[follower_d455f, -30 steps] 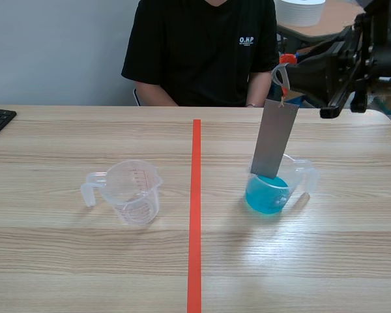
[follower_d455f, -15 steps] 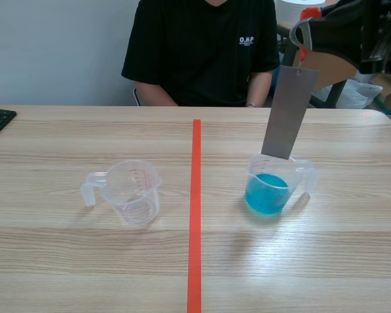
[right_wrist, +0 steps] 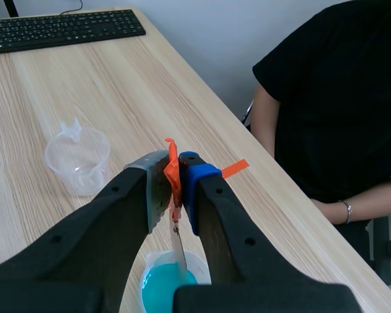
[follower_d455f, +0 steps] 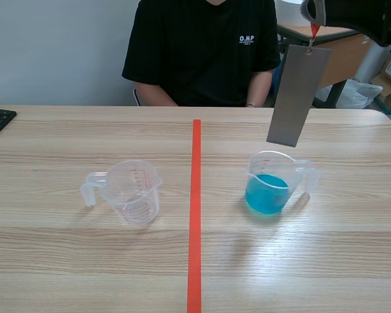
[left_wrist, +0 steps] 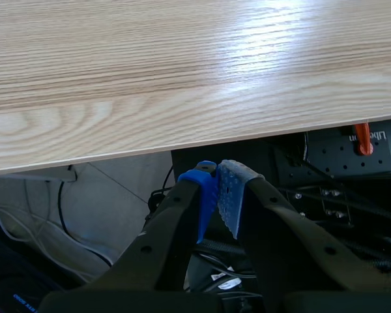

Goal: Do the redox reaction experiment.
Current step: 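Raise the plate and point at it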

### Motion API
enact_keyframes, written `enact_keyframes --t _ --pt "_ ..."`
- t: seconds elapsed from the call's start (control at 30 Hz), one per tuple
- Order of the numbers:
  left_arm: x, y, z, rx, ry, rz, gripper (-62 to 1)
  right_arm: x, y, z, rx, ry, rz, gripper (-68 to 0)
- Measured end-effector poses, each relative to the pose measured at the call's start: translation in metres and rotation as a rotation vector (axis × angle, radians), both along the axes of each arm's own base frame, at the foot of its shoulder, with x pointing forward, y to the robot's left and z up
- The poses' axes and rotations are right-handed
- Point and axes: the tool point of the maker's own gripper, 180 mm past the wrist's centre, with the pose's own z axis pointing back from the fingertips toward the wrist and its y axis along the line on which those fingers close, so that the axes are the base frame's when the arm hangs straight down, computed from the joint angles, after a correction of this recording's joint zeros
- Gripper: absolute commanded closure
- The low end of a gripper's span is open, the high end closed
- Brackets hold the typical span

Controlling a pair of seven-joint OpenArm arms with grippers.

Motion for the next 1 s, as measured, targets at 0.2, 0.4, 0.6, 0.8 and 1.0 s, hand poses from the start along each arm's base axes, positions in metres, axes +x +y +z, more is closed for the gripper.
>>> enact_keyframes --t 0.2,0.4,0.6,0.8,1.0 --pt "0.02 0.015 0.011 0.036 -0.026 -0.125 -3.4 0.0 0.0 0.0 -0.002 -0.001 -0.001 -1.5" --pt "0.049 0.016 0.032 0.03 -0.088 -0.323 -3.4 0.0 0.0 0.0 -0.002 -0.001 -0.001 -1.5" --pt "0.094 0.003 0.058 0.017 -0.157 -0.554 -3.4 0.0 0.0 0.0 -0.003 -0.001 -0.002 -1.5" --pt "0.144 -0.028 0.103 -0.081 -0.316 -0.699 -3.4 0.0 0.0 0.0 -0.002 -0.001 -0.001 -1.5" --pt "0.177 -0.065 0.127 -0.117 -0.447 -0.791 -3.4 0.0 0.0 0.0 -0.002 -0.001 -0.001 -1.5"
